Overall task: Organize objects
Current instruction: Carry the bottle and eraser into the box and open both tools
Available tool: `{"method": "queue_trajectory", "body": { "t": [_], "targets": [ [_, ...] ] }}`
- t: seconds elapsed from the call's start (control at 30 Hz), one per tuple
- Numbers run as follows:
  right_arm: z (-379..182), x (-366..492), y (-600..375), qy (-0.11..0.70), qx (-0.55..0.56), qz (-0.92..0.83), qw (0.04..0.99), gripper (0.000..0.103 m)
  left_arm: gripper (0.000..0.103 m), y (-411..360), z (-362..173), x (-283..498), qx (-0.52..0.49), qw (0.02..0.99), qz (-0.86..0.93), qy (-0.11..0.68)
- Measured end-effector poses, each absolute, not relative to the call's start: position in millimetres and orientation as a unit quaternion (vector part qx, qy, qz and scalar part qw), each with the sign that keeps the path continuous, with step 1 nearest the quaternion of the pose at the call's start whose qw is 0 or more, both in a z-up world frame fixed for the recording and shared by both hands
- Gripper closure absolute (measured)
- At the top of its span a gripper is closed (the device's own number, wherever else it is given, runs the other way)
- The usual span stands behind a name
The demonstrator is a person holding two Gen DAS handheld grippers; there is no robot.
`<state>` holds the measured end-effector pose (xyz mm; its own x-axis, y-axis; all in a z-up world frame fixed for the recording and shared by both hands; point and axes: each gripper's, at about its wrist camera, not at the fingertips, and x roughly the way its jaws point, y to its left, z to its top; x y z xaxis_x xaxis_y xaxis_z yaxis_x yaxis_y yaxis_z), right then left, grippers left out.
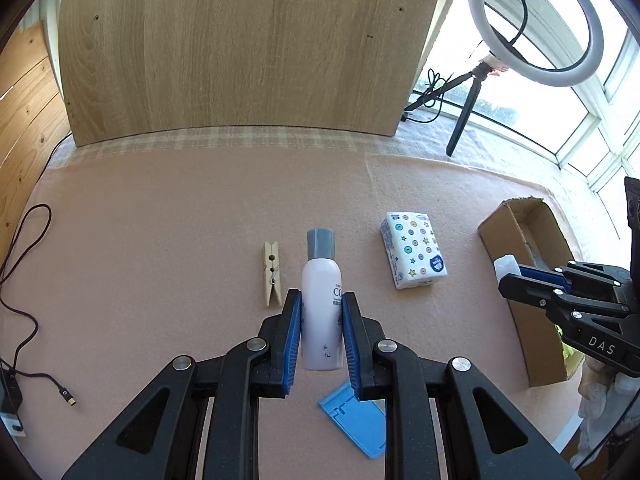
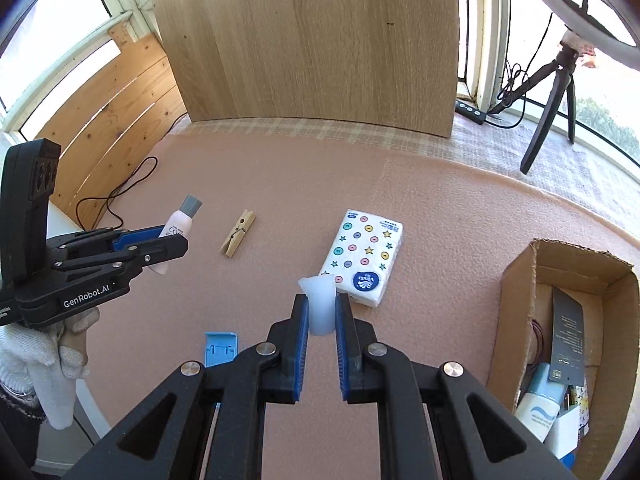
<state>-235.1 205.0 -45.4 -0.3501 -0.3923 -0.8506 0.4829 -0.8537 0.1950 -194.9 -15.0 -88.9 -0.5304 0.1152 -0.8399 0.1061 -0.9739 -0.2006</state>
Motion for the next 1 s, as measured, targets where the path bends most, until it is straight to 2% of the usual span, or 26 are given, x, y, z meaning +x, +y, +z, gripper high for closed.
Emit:
{"method": "queue_trajectory", "body": {
  "t": [0.47, 1.0],
  "targets": [
    [-28, -192, 339, -0.005, 0.497, -0.852, 0.165, 0.091, 0.082, 137, -74, -226, -0.476, 0.123, 0.868, -0.067],
    [-33, -167, 418, -0.034, 0.499, -0.860, 0.105, 0.091, 0.082, 262, -82, -247, -0.484, 0.204, 0.850, -0.025]
  ]
}}
